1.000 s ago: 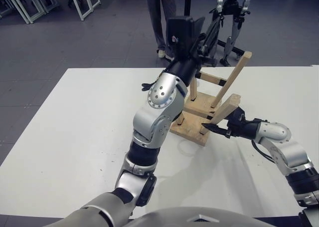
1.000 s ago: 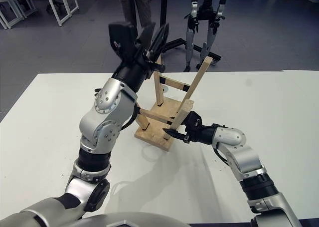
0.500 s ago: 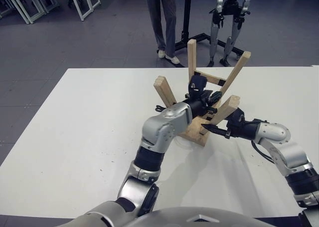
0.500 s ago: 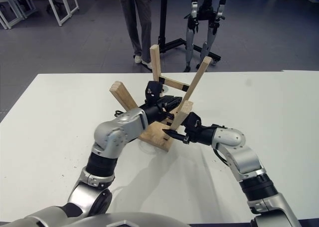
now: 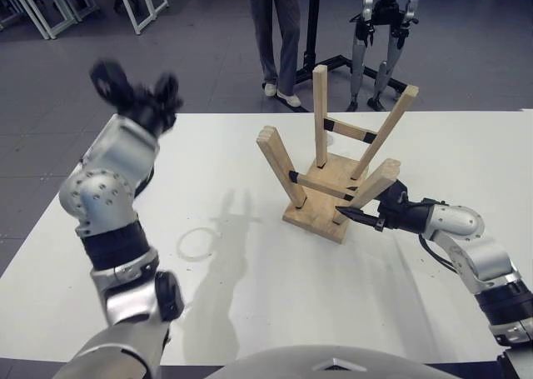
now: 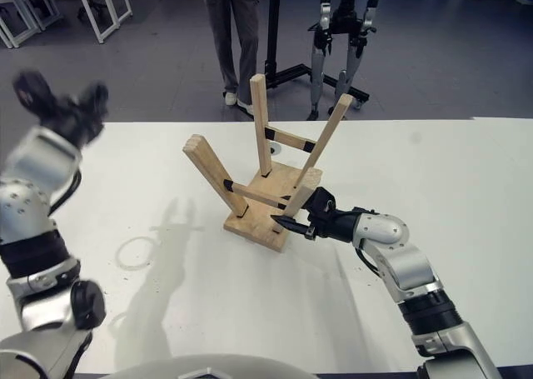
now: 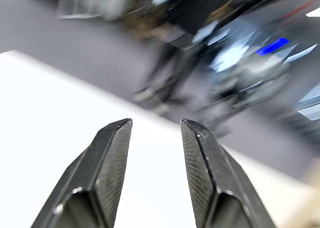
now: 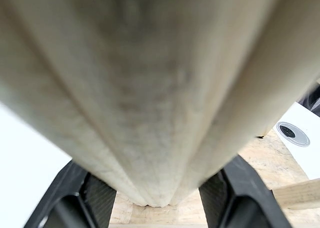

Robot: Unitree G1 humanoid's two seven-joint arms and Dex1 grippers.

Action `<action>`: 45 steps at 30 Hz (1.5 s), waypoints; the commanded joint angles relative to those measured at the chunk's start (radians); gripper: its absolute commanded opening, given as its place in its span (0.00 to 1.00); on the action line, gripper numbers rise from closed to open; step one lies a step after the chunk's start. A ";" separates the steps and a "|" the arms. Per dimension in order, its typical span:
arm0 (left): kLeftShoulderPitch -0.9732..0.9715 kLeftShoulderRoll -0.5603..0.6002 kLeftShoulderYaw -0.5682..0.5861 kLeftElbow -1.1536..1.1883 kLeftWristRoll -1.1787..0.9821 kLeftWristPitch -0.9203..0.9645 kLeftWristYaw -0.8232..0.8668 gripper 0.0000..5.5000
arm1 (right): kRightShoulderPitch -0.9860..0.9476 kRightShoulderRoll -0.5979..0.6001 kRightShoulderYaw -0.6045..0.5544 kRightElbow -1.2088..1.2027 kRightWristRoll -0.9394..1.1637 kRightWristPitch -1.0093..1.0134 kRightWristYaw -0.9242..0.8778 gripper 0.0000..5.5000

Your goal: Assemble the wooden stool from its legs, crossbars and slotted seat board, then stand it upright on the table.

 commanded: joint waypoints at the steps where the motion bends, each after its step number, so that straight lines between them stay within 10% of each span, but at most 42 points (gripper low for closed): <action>1: 0.056 -0.008 -0.260 0.104 0.214 -0.106 -0.200 0.33 | 0.100 -0.014 0.121 0.107 -0.128 0.129 0.035 0.37; 5: 0.061 -0.296 -0.539 -0.251 0.043 -0.114 -0.445 0.33 | 0.100 -0.022 0.131 0.104 -0.132 0.127 0.051 0.37; 8: 0.115 -0.252 -0.739 -0.488 -0.150 0.140 -0.615 0.33 | 0.084 -0.033 0.144 0.106 -0.137 0.123 0.081 0.37; 19: 0.179 0.041 -0.350 -0.284 -0.043 0.201 -0.744 0.33 | -0.062 -0.036 0.154 0.350 -0.082 -0.195 0.552 0.37; 32: 0.258 -0.010 -0.329 -0.313 0.001 0.201 -0.736 0.33 | -0.218 0.046 0.063 0.313 -0.051 -0.208 0.517 0.37; 45: 0.308 0.019 -0.321 -0.330 0.056 0.212 -0.728 0.33 | -0.170 -0.051 -0.033 0.293 -0.115 -0.236 0.584 0.87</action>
